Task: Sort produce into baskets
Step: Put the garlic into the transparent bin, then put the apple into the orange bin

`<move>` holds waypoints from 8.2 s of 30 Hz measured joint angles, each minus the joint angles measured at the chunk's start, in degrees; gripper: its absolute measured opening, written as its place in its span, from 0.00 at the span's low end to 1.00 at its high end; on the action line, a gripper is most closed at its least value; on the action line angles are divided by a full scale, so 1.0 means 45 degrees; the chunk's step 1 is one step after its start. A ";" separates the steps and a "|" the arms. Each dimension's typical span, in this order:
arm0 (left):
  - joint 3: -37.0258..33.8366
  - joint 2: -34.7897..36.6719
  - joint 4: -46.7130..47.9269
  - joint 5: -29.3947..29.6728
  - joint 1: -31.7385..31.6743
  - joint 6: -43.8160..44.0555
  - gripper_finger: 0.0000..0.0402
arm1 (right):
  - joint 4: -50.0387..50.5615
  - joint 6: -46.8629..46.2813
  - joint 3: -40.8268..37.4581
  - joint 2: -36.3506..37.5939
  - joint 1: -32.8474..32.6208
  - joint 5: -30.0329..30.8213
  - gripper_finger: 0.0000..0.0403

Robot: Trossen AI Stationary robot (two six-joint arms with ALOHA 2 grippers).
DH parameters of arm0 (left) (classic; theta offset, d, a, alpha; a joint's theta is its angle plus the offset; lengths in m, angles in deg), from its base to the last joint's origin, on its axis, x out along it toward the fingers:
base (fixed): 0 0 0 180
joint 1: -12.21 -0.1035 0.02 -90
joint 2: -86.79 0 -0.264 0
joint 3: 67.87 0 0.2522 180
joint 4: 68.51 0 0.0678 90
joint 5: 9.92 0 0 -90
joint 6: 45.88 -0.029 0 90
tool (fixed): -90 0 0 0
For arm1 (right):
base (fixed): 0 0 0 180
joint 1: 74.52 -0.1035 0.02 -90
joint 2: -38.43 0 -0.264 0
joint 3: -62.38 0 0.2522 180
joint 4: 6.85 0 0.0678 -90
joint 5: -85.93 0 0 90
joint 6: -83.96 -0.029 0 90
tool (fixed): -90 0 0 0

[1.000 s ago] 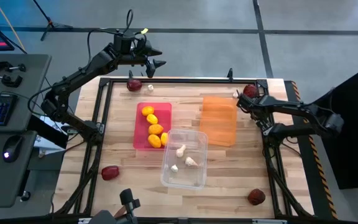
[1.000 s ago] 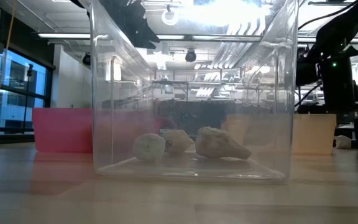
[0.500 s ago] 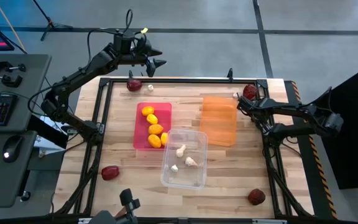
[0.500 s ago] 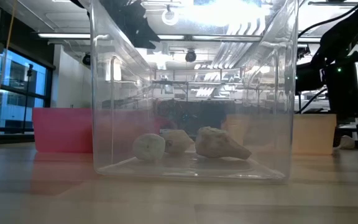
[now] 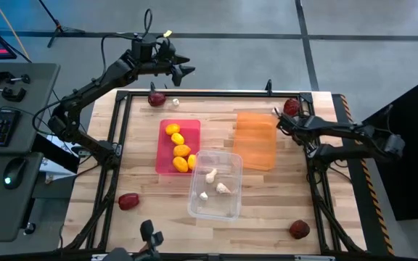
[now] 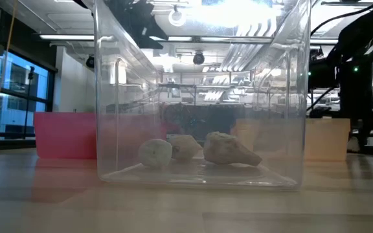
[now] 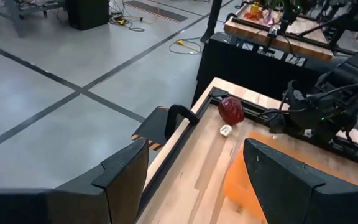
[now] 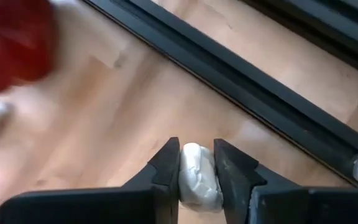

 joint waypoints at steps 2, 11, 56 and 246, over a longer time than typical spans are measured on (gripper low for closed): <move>0.0000 0.0060 -0.0017 -0.0042 0.0010 0.0393 0.62 | 0.0031 0.0048 0.0149 0.0419 -0.0114 0.0477 0.16; 0.0013 0.0769 -0.4211 -0.3167 0.0051 0.3067 0.62 | -0.0115 0.4338 0.2159 0.2989 -0.0569 0.4505 0.16; 0.0000 0.3244 0.4950 -0.3081 0.3201 -0.0454 0.62 | -0.0761 1.2841 1.4663 -0.8312 -1.0680 -0.3026 0.67; -0.3759 0.3730 -0.2933 0.0908 0.6822 0.4259 0.50 | -0.1630 -0.3282 0.6875 -0.5948 -1.9628 -1.0004 0.69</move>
